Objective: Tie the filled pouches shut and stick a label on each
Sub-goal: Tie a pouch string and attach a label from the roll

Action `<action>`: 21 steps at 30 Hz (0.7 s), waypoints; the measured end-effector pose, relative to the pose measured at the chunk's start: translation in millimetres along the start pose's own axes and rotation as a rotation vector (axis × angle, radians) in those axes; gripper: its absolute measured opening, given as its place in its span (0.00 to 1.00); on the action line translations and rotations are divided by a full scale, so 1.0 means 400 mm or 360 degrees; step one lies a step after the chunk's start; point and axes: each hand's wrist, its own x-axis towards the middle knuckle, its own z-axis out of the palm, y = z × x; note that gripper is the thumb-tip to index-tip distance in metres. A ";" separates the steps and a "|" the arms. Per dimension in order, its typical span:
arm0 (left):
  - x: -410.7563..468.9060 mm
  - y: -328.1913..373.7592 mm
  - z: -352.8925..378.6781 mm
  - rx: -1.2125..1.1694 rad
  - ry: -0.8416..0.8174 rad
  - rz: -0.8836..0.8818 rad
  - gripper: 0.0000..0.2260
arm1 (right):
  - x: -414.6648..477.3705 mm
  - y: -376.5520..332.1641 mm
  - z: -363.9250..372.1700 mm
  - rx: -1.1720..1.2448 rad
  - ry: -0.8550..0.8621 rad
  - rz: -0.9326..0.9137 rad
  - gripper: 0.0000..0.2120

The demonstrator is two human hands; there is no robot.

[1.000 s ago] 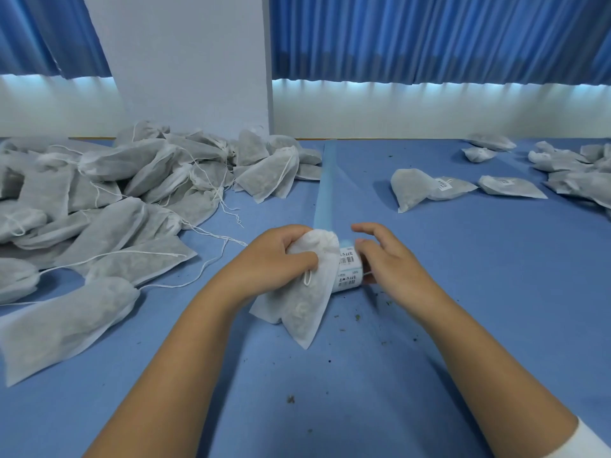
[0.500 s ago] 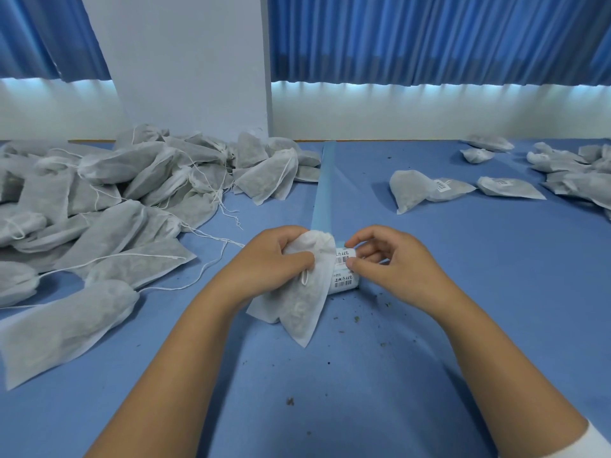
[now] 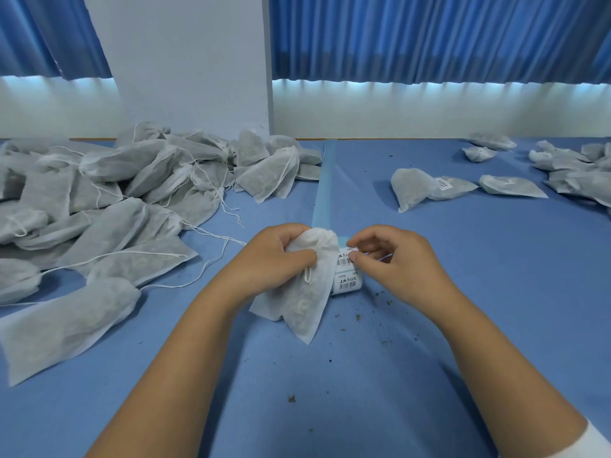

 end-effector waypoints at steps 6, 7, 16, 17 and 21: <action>0.003 -0.002 0.001 0.0000 0.0003 0.0002 0.10 | 0.003 0.005 0.003 -0.0035 0.0048 -0.0003 0.08; 0.003 -0.002 0.001 0.0003 0.0003 0.0003 0.10 | 0.003 0.006 0.003 -0.0025 0.0048 0.0012 0.08; 0.002 -0.003 0.006 -0.0030 0.0010 0.0038 0.11 | -0.003 0.005 0.005 -0.0195 0.0164 -0.0031 0.06; 0.002 -0.003 0.006 -0.0028 0.0012 0.0037 0.11 | -0.003 0.005 0.006 -0.0222 0.0180 -0.0044 0.07; 0.004 -0.004 0.006 -0.0028 0.0004 0.0030 0.11 | -0.006 0.003 0.012 -0.0305 0.0215 -0.0093 0.07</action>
